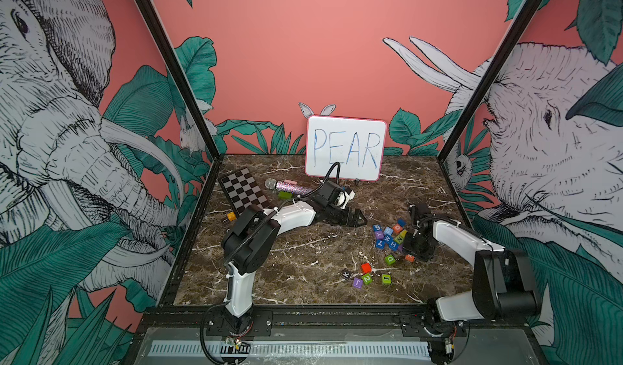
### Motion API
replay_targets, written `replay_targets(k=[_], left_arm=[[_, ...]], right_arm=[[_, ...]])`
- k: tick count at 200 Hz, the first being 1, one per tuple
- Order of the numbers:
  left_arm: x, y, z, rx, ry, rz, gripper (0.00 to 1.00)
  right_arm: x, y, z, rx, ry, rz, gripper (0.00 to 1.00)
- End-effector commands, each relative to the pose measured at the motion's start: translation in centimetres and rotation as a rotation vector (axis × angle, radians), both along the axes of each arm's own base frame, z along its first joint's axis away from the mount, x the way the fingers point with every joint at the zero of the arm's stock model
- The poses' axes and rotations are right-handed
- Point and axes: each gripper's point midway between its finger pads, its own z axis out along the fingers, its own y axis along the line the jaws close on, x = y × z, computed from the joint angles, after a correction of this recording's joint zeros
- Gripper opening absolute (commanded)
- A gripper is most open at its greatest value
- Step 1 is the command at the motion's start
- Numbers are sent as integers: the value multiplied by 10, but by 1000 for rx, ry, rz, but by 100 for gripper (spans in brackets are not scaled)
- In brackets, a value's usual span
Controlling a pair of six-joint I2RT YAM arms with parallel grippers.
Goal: Spell the uppercase word “pear” with letter blocks
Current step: Pick up the letter block from the center of the board.
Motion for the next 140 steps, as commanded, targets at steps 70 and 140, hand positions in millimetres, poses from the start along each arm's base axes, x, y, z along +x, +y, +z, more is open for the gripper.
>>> replay_targets(k=[70, 140], left_arm=[[2, -5, 14, -27, -19, -6, 99], [3, -5, 15, -28, -20, -5, 99]], right_arm=[[-2, -3, -6, 6, 21, 4, 38], [-4, -5, -5, 2, 20, 4, 35]])
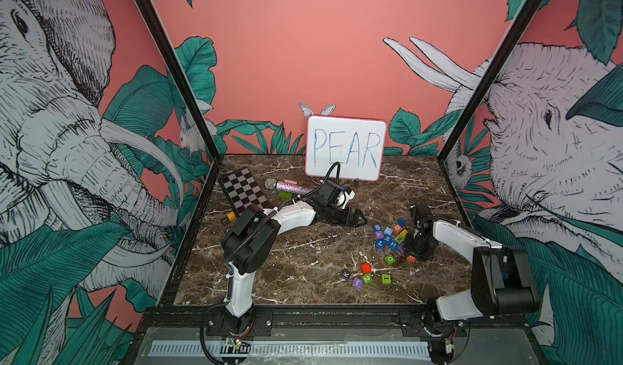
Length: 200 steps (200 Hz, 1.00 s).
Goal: Spell the uppercase word “pear” with letter blocks
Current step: Pick up the letter block from the center of the board.
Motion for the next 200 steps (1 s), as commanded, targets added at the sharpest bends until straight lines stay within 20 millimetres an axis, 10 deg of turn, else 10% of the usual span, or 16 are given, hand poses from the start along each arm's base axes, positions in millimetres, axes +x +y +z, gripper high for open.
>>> replay_targets(k=[1, 200], left_arm=[[3, -5, 15, -28, -21, -5, 99], [16, -7, 19, -55, -1, 46, 99]], right_arm=[[-4, -3, 0, -9, 11, -1, 35], [6, 19, 31, 78, -112, 0, 31]])
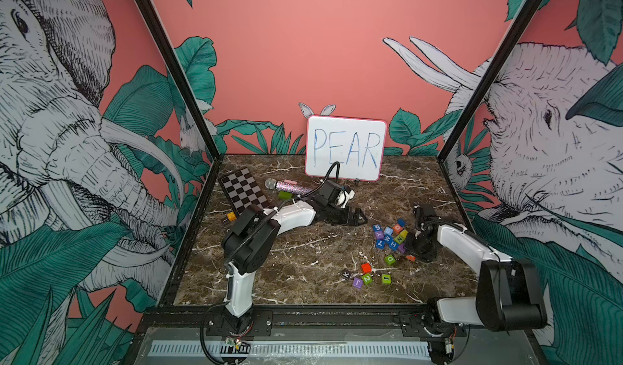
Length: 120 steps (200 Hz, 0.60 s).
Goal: Spell the uppercase word “pear” with letter blocks
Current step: Pick up the letter block from the center of the board, then place the letter block at the center of the board.
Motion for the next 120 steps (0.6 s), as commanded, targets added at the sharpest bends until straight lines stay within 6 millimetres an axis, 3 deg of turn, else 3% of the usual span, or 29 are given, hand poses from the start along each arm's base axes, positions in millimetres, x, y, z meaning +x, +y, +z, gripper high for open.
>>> replay_targets(k=[1, 53, 57, 116, 120], left_arm=[[13, -5, 16, -41, -22, 22, 99], [32, 3, 18, -54, -25, 60, 99], [44, 13, 18, -54, -29, 91, 99], [77, 36, 14, -52, -36, 156, 99], [78, 37, 14, -51, -38, 158, 99]], right_arm=[[5, 9, 12, 19, -32, 0, 31], [39, 33, 29, 8, -82, 74, 31], [43, 35, 30, 8, -87, 79, 31], [99, 67, 42, 10, -147, 156, 31], [102, 69, 36, 7, -129, 163, 31]])
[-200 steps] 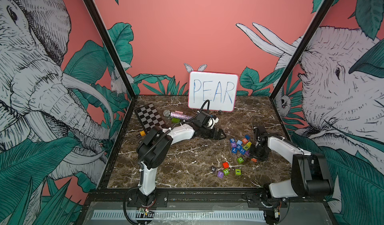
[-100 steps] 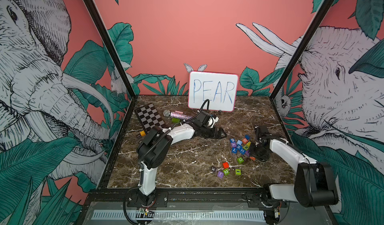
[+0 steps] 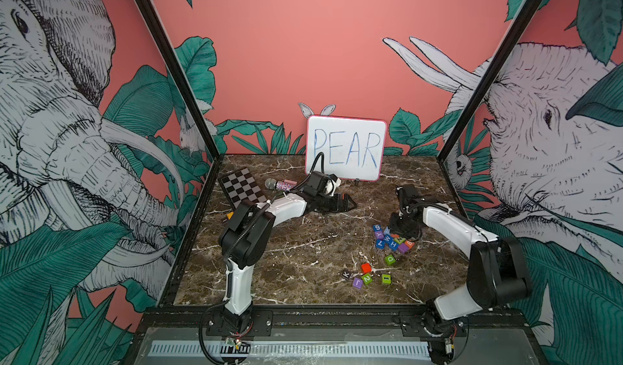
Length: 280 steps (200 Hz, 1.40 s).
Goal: Spell the uppercase word “pear” with letter blocks
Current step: Place the letter block at the center of the board.
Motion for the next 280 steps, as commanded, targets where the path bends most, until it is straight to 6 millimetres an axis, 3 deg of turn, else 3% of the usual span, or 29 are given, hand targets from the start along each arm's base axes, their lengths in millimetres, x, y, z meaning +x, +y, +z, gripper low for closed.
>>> replay_targets(k=[1, 48, 57, 172, 222, 280], left_arm=[[14, 0, 8, -22, -29, 9, 99], [35, 10, 7, -19, -27, 30, 99], [37, 10, 7, -27, -18, 21, 99], [74, 21, 4, -36, -12, 55, 99], [82, 28, 6, -36, -15, 71, 99], [81, 34, 9, -30, -19, 79, 99]], right_arm=[[24, 11, 3, -12, -27, 19, 31], [66, 39, -5, -3, -31, 78, 31], [82, 46, 1, 6, -60, 85, 31], [157, 79, -13, -2, -103, 148, 30], [178, 99, -20, -6, -121, 190, 30], [182, 109, -28, -9, -111, 217, 30]])
